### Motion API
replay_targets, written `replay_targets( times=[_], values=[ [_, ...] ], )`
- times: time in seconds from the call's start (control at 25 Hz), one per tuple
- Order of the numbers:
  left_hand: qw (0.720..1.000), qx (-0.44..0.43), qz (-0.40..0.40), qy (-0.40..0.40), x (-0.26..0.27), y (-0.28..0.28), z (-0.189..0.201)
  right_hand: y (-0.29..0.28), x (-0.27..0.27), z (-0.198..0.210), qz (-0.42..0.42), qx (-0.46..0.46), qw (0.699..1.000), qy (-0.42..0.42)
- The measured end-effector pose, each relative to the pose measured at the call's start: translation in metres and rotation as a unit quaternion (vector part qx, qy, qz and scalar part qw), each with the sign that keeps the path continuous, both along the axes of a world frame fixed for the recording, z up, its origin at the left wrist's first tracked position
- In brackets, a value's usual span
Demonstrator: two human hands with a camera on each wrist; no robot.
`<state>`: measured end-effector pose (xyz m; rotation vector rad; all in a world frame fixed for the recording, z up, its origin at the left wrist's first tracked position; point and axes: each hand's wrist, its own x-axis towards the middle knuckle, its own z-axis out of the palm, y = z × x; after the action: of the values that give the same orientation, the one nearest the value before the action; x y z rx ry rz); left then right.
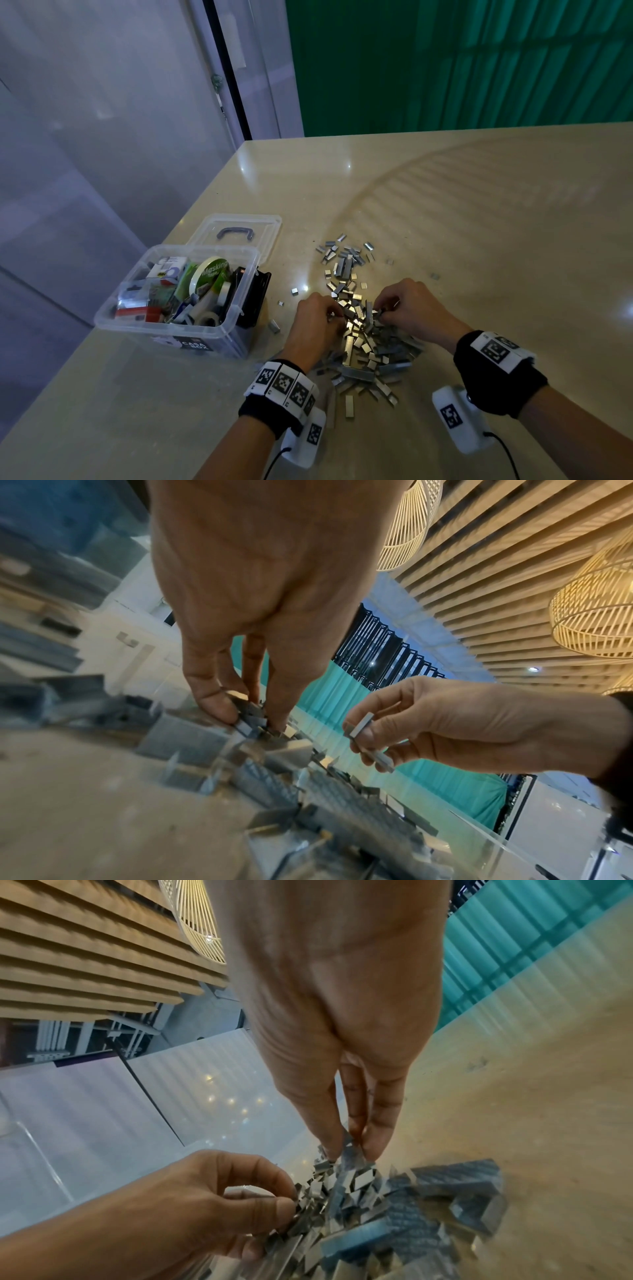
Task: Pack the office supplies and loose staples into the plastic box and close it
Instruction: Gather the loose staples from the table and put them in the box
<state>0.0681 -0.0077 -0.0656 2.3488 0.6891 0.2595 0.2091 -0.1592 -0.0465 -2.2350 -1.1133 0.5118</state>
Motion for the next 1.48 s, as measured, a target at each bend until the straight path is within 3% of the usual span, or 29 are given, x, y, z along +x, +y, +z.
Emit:
replay_targets(
  times=[0.32, 0.96, 1.12, 1.32, 1.48],
  values=[
    [0.995, 0.027, -0.057, 0.071, 0.001, 0.001, 0.004, 0.003, -0.005, 0.006, -0.003, 0.014, 1.000, 0.010],
    [0.996, 0.032, -0.077, 0.027, -0.011, 0.008, 0.002, 0.016, -0.013, 0.013, 0.002, 0.051, 0.998, 0.045],
    [0.995, -0.070, -0.041, -0.066, -0.014, 0.007, 0.023, 0.024, -0.017, 0.029, -0.010, 0.114, 0.992, 0.048],
    [0.943, -0.295, -0.017, -0.157, -0.031, 0.010, 0.068, 0.056, -0.035, 0.055, -0.053, 0.210, 0.971, 0.098],
    [0.921, -0.334, 0.007, -0.201, -0.050, 0.030, 0.098, 0.087, -0.061, 0.079, -0.060, 0.277, 0.946, 0.160]
  ],
)
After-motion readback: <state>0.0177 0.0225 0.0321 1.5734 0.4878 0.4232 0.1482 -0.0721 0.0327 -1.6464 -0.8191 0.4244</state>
